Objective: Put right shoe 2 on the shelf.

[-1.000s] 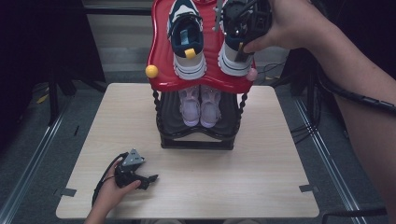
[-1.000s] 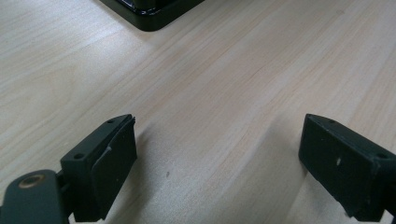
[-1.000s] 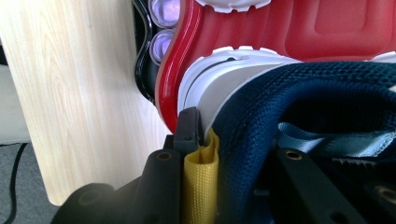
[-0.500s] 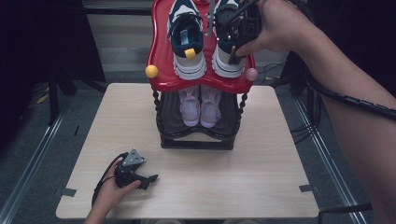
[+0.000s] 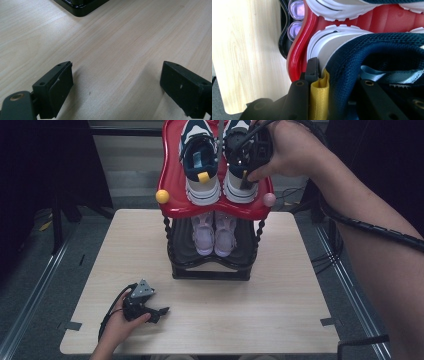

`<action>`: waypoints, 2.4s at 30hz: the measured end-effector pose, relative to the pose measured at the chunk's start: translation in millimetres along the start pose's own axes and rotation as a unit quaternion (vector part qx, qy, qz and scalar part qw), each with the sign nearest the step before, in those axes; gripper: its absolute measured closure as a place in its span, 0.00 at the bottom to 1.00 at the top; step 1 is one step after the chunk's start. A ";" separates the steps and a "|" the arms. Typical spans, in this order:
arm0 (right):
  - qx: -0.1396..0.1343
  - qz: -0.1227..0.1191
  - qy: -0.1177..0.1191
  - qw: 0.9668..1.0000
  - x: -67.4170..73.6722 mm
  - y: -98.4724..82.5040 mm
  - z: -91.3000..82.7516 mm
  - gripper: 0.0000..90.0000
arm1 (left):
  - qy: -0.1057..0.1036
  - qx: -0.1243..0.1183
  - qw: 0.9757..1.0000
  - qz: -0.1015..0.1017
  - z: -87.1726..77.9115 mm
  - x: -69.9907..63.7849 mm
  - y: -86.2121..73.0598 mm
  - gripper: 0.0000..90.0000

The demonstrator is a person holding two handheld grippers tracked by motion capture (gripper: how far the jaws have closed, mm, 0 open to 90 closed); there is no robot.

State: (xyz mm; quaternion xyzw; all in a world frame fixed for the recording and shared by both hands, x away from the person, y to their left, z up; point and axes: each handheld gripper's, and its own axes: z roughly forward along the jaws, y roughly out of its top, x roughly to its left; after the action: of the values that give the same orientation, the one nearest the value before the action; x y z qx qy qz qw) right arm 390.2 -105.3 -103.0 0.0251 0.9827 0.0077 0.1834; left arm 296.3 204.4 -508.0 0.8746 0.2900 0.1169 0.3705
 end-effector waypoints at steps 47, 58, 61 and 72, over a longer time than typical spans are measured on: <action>-0.020 0.002 -0.019 1.000 0.5 -2.0 3.0 0.64 | 0.000 0.000 1.000 0.000 0.0 0.0 0.0 0.12; -0.040 0.034 -0.017 0.999 3.5 -9.5 -3.8 0.48 | 0.000 0.000 1.000 0.000 0.0 0.0 0.0 0.12; -0.046 0.042 -0.016 0.998 4.2 -13.0 -6.2 0.45 | -0.001 -0.002 1.000 -0.003 0.3 -0.3 -0.1 0.12; -0.070 0.072 -0.007 0.995 7.4 -21.9 -16.7 0.31 | 0.001 -0.001 1.000 -0.002 0.0 -0.3 -0.1 0.12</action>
State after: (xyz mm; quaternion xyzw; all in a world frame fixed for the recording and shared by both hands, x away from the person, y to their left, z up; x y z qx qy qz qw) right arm 376.3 -126.8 -90.6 0.0832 0.9740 0.0900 0.1905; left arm 296.0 204.3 -508.1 0.8736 0.2915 0.1173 0.3716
